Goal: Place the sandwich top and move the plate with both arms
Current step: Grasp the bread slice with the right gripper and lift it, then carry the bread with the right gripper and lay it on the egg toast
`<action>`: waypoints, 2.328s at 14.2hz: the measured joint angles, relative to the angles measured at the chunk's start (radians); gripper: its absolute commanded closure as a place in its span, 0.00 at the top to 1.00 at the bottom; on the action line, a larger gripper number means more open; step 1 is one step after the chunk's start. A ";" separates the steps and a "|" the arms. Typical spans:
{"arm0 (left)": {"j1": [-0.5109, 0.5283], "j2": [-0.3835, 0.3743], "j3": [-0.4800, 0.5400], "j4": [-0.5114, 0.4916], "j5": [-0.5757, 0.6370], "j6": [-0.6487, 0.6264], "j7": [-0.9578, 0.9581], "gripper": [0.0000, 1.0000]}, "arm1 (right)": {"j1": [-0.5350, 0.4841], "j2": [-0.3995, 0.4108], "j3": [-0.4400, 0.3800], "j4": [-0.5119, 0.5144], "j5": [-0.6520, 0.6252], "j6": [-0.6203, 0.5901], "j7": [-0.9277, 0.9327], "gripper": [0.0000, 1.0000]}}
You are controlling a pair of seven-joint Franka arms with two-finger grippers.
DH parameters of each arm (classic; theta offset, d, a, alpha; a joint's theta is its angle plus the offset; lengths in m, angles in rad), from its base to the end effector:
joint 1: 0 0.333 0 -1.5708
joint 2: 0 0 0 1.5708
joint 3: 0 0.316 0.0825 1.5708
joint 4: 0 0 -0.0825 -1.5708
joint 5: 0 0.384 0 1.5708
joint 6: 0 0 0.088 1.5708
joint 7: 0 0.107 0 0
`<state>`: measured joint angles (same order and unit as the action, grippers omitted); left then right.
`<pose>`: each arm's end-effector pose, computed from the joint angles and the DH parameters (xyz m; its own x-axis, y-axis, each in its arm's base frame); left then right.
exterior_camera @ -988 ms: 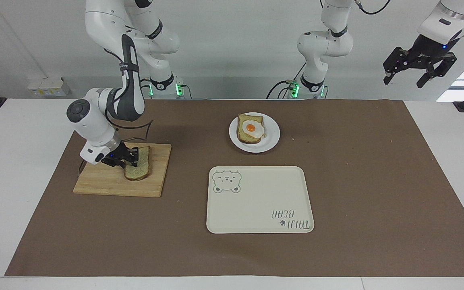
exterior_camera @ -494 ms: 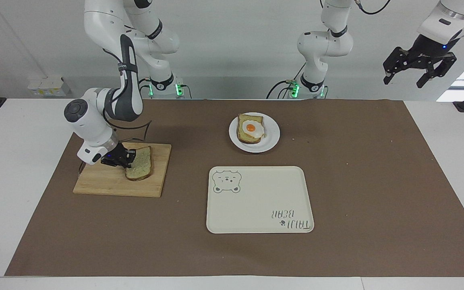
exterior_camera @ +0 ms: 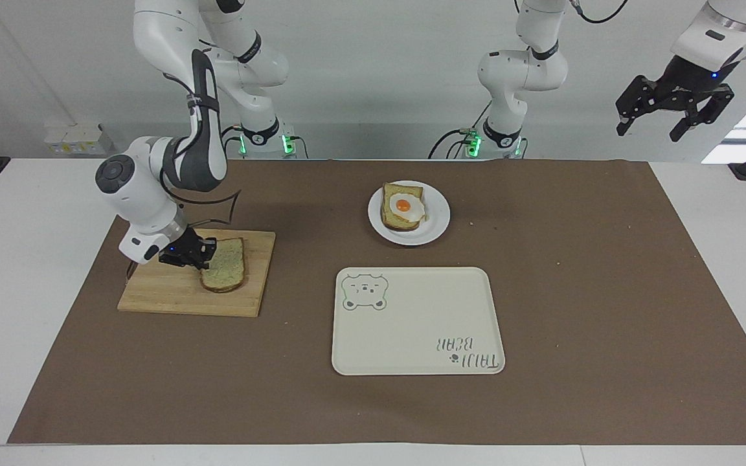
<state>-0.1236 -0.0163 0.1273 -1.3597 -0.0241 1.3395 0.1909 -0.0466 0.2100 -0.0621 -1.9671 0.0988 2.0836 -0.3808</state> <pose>0.5205 -0.0003 0.7099 0.9815 -0.1915 0.0010 -0.1915 -0.9812 0.0258 0.5841 -0.0576 0.3595 0.9733 0.2211 -0.0622 0.2145 -0.9718 -0.0984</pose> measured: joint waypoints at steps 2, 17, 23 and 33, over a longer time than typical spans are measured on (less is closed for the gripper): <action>0.000 0.000 0.000 0.000 0.000 0.000 0.000 1.00 | 0.000 -0.023 0.001 0.046 0.002 -0.100 0.003 0.00; 0.000 0.000 0.000 0.000 0.000 0.000 0.000 1.00 | 0.124 -0.102 0.449 0.135 0.125 -0.232 0.798 0.00; 0.000 0.000 0.000 0.000 0.000 0.000 0.000 1.00 | 0.350 -0.059 0.451 0.035 0.155 -0.016 0.981 0.00; 0.000 0.000 0.000 0.000 0.000 0.000 0.000 1.00 | 0.410 -0.020 0.448 -0.074 0.155 0.099 0.982 0.88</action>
<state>-0.1236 -0.0163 0.1273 -1.3597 -0.0241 1.3395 0.1909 0.3630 0.1899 0.3855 -2.0415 0.2537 2.1822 0.6010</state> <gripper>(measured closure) 0.000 0.907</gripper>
